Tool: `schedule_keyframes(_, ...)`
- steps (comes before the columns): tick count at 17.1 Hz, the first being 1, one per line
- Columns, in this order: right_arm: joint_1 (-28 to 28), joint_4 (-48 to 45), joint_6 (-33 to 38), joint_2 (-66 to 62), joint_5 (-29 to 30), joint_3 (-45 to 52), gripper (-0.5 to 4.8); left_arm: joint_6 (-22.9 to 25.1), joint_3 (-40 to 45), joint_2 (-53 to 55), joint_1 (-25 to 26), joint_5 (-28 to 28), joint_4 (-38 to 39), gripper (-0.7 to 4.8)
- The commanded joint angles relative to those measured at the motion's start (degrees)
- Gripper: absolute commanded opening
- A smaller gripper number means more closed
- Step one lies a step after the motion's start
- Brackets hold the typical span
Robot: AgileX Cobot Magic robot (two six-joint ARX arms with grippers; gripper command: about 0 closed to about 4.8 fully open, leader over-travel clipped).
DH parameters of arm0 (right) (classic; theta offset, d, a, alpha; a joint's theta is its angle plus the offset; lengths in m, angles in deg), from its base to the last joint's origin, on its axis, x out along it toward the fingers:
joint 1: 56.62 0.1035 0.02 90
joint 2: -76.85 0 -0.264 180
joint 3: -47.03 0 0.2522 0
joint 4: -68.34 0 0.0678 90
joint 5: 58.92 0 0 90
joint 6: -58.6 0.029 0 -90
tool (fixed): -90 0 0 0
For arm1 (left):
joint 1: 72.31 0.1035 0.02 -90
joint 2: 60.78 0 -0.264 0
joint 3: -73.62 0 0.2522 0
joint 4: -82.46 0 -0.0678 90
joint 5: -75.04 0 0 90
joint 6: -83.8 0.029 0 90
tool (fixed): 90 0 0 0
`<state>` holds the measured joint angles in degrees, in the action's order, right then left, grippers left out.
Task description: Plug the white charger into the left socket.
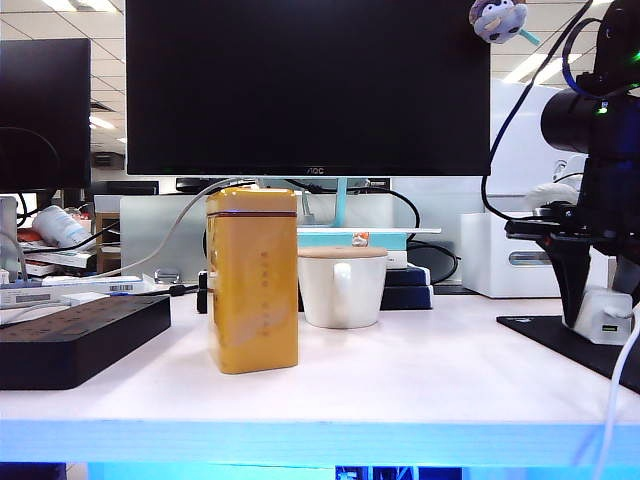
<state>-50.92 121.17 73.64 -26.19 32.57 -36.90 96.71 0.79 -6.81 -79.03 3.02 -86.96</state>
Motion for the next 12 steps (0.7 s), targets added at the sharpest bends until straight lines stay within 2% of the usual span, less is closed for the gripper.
schedule_keyframes(1,0.0,1.0,-0.1,0.2,0.1,-0.8,1.48,0.3,-0.2,-0.1,0.0,0.3,-0.3,-0.03)
schedule_keyframes(3,0.0,4.7,1.0,0.2,1.6,-3.6,1.48,0.6,-0.2,-0.1,0.0,0.3,-0.3,-0.03)
schedule_keyframes(5,0.0,8.9,5.0,0.2,5.2,-7.5,1.48,0.6,-0.2,-0.1,0.0,0.3,-0.4,-0.03)
schedule_keyframes(7,0.0,12.0,9.9,0.3,11.5,-11.7,1.48,0.6,-0.2,-0.2,0.0,0.3,-0.7,-0.03)
schedule_keyframes(9,0.0,12.2,14.2,0.4,22.2,-16.0,1.48,4.5,-0.2,-0.2,0.0,2.6,-2.1,0.09)
schedule_keyframes(10,0.0,12.1,15.9,0.4,27.6,-17.6,1.48,6.3,-0.2,-0.1,0.0,5.2,-2.6,0.41)
schedule_keyframes(11,0.0,10.5,19.9,0.4,36.6,-19.7,1.48,8.3,-0.2,0.1,0.0,8.5,-2.8,1.14)
schedule_keyframes(12,0.0,9.1,23.1,0.4,43.3,-21.2,1.48,8.3,-0.2,0.4,0.0,10.0,-3.0,1.62)
